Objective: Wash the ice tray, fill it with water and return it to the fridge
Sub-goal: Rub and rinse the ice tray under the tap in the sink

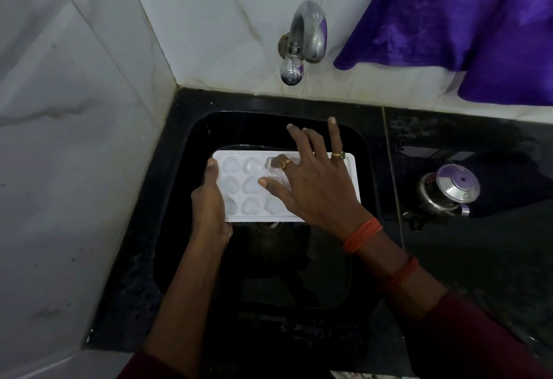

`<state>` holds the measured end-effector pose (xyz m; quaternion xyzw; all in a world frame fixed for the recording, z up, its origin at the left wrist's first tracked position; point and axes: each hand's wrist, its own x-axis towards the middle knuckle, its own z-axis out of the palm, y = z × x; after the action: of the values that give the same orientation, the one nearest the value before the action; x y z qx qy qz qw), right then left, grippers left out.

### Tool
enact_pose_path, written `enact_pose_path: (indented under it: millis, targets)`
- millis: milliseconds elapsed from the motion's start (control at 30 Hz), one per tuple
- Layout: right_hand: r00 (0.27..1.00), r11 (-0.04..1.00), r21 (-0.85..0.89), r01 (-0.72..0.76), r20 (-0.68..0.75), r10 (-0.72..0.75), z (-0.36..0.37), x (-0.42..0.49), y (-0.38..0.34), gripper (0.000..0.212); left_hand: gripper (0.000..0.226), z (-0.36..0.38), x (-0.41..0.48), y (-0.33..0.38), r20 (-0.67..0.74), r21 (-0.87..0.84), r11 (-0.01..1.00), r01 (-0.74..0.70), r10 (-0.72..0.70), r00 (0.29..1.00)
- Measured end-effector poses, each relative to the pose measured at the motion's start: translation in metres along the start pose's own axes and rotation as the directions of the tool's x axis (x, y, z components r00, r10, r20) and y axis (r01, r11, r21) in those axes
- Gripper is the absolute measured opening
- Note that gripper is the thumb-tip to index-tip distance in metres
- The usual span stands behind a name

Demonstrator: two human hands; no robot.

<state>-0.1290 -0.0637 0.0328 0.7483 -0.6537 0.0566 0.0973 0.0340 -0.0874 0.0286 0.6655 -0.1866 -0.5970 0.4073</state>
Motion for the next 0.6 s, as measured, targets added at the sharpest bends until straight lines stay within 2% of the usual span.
enact_pose_path:
  millis: [233, 400, 600]
  targets:
    - [0.998, 1.000, 0.014, 0.016, -0.058, -0.015, -0.0013, -0.0007, -0.0001, 0.063, 0.038, 0.0011, 0.0006, -0.0022, 0.003, 0.009, 1.000, 0.006, -0.006, 1.000]
    - [1.000, 1.000, -0.002, 0.018, -0.007, -0.018, 0.0050, -0.0055, -0.0011, 0.066, 0.043, 0.0001, 0.0013, -0.0028, 0.016, -0.002, 1.000, 0.007, -0.007, 1.000]
    - [0.994, 0.995, 0.098, -0.009, -0.103, 0.019, -0.0030, 0.0000, -0.0049, 0.060, 0.038, 0.0025, -0.0015, -0.0020, -0.021, 0.021, 1.000, 0.005, -0.005, 1.000]
